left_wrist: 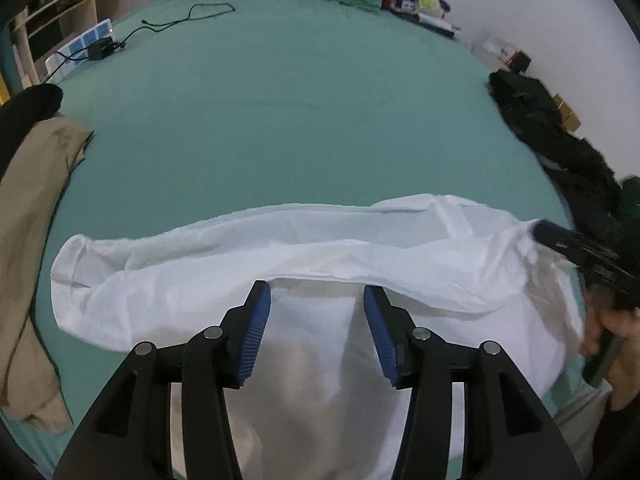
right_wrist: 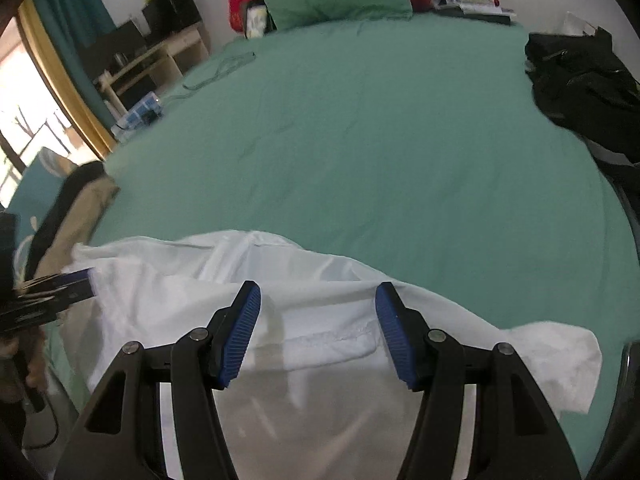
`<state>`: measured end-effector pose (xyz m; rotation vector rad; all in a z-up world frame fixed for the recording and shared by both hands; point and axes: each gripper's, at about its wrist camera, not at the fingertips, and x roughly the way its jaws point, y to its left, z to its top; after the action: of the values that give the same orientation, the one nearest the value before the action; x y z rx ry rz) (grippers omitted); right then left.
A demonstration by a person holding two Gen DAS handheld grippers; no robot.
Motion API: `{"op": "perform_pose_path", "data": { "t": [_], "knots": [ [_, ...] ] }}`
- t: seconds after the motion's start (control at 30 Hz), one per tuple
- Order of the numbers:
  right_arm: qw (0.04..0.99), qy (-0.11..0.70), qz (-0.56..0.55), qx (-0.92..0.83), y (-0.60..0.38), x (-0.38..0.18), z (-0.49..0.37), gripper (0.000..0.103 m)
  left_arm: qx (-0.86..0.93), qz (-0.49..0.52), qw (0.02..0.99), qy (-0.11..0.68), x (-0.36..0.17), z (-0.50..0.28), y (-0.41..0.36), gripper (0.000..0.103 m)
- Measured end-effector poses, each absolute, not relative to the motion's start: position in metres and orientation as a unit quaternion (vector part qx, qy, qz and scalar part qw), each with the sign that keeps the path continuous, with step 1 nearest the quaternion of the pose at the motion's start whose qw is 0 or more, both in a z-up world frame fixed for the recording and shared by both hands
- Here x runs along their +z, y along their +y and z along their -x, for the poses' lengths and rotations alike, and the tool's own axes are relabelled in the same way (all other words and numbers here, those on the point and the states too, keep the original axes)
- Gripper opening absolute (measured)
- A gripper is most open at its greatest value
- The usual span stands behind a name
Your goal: Fold large clothes
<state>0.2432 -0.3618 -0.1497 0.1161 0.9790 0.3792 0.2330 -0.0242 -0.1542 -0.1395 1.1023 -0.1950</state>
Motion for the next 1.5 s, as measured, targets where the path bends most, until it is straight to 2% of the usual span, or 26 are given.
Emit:
{"op": "perform_pose_path", "data": {
  "t": [0.17,0.27,0.37,0.67,0.87,1.03,1.2,1.43,1.47,1.5],
  "knots": [
    [0.846,0.46,-0.047,0.266,-0.351,-0.142,-0.205,0.06,-0.102,0.069,0.837,0.533,-0.159,-0.249,-0.025,0.051],
    [0.789,0.524,-0.032,0.318,-0.332,-0.165,-0.201,0.062,-0.11,0.058,0.836,0.534,-0.159,-0.255,-0.03,0.051],
    [0.786,0.551,0.005,0.279,-0.316,-0.187,-0.213,0.062,-0.111,0.051,0.835,0.537,-0.162,-0.264,-0.033,0.051],
    [0.841,0.506,0.051,0.185,-0.289,-0.177,-0.262,0.063,-0.076,0.051,0.841,0.533,-0.17,-0.301,-0.02,0.051],
    [0.879,0.464,0.009,0.113,-0.319,-0.155,-0.298,0.063,-0.051,0.053,0.857,0.51,-0.15,-0.318,0.002,0.051],
    [0.905,0.418,-0.008,0.078,-0.358,-0.136,-0.279,0.063,-0.027,0.071,0.879,0.47,-0.124,-0.278,0.041,0.052],
    [0.908,0.417,-0.023,0.04,-0.396,-0.136,-0.235,0.063,-0.027,0.09,0.881,0.464,-0.125,-0.215,0.064,0.057],
    [0.87,0.47,-0.15,-0.001,-0.468,-0.167,-0.171,0.063,-0.05,0.137,0.831,0.537,-0.175,-0.17,0.069,0.057],
    [0.866,0.475,-0.158,-0.002,-0.47,-0.17,-0.166,0.063,-0.055,0.149,0.825,0.542,-0.181,-0.166,0.07,0.057],
    [0.862,0.48,-0.162,-0.004,-0.469,-0.172,-0.163,0.063,-0.05,0.15,0.825,0.542,-0.184,-0.162,0.071,0.048]
  ]
}}
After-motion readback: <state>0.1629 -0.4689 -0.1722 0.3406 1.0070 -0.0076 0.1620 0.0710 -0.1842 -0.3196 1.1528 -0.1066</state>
